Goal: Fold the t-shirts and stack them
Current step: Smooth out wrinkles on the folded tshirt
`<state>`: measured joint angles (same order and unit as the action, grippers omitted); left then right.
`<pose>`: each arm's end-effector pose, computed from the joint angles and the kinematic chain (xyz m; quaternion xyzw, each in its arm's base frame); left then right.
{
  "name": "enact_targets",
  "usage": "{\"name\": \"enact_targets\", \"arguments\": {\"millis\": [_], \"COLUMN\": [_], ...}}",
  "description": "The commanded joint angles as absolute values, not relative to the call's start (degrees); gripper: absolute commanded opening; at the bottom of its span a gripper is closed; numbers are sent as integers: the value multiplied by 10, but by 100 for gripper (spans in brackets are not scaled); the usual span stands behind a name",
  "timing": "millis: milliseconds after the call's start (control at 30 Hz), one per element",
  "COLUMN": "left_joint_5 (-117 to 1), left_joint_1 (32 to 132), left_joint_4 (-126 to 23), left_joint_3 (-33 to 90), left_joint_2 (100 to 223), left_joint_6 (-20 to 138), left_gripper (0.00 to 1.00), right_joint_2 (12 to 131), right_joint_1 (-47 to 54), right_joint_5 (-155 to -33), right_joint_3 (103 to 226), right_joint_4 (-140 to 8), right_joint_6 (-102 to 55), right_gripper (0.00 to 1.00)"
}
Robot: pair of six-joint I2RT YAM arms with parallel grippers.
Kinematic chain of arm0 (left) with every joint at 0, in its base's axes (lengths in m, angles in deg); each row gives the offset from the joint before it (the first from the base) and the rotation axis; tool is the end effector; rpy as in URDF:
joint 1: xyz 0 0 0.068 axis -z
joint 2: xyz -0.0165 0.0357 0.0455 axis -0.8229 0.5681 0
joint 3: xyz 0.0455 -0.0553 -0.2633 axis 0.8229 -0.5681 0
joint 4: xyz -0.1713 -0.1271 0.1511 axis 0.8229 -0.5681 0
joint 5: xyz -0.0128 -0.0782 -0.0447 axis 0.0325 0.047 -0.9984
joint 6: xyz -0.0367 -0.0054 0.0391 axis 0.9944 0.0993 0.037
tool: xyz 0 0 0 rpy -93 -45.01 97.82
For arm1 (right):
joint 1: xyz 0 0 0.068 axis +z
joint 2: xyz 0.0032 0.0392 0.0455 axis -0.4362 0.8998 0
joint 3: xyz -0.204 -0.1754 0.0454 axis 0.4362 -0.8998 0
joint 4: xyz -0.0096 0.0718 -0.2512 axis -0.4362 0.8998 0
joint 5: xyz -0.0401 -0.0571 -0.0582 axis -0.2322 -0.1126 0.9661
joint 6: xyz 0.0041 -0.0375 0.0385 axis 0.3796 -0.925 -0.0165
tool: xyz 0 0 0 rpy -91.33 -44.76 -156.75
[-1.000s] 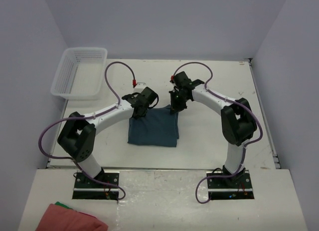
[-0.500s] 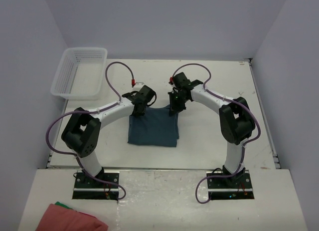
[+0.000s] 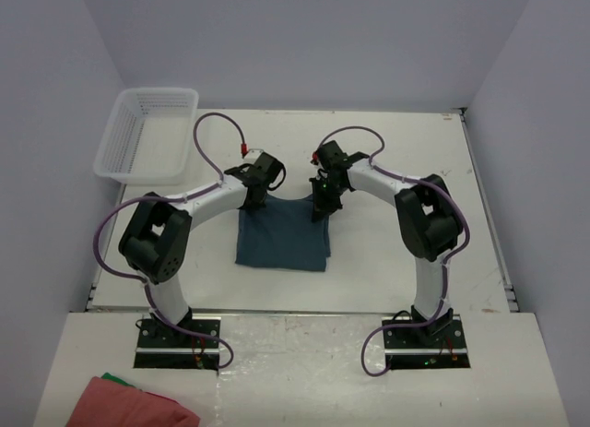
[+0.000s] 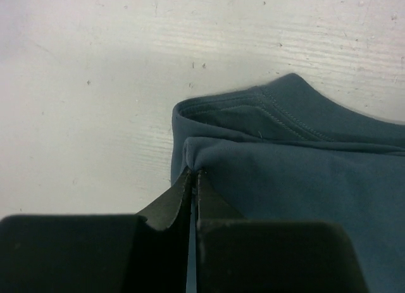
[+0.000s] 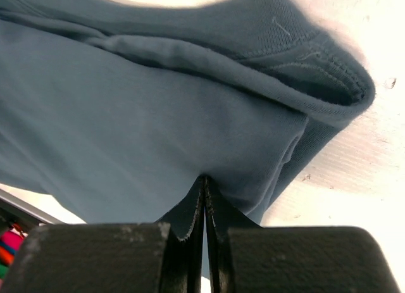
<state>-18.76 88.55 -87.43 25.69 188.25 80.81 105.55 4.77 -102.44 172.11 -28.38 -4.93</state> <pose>0.3084 -0.1799 0.1916 -0.0553 0.9440 0.1113 0.3056 0.3476 0.2173 0.1711 -0.0689 0.9731 0.2022 0.0862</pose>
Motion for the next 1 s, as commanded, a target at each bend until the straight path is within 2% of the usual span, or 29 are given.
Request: {"name": "enact_targets", "arguments": {"millis": [0,433,667,733,767,900,967], "left_joint_5": [-185,-197,-208,-201,-198,-195,-196], "left_joint_1": [872,823,819,819,819,819,819], "left_joint_4": [-850,-821,-808,-808,-809,-803,-800], "left_joint_3": [284,297,287,290,293,294,293], "left_joint_2": [1891,1912,1893,1895,1901,1906,1905], "left_joint_6": [798,783,774,772,770,771,769], "left_gripper": [0,0,0,4,11,15,17], "right_joint_2": [1060,1100,1076,1072,1068,1044,1042], "right_joint_1": [48,46,40,38,36,37,34], "right_joint_5": [-1039,-1000,-984,-973,-974,-964,-957], "right_joint_3": [1715,1732,1753,1767,1772,1794,1805], "right_joint_4": [-289,-258,-246,-237,-234,-236,-227], "right_joint_6": [-41,-1,-16,-17,-19,-50,-56], "right_gripper": [0,0,0,0,0,0,11]}}
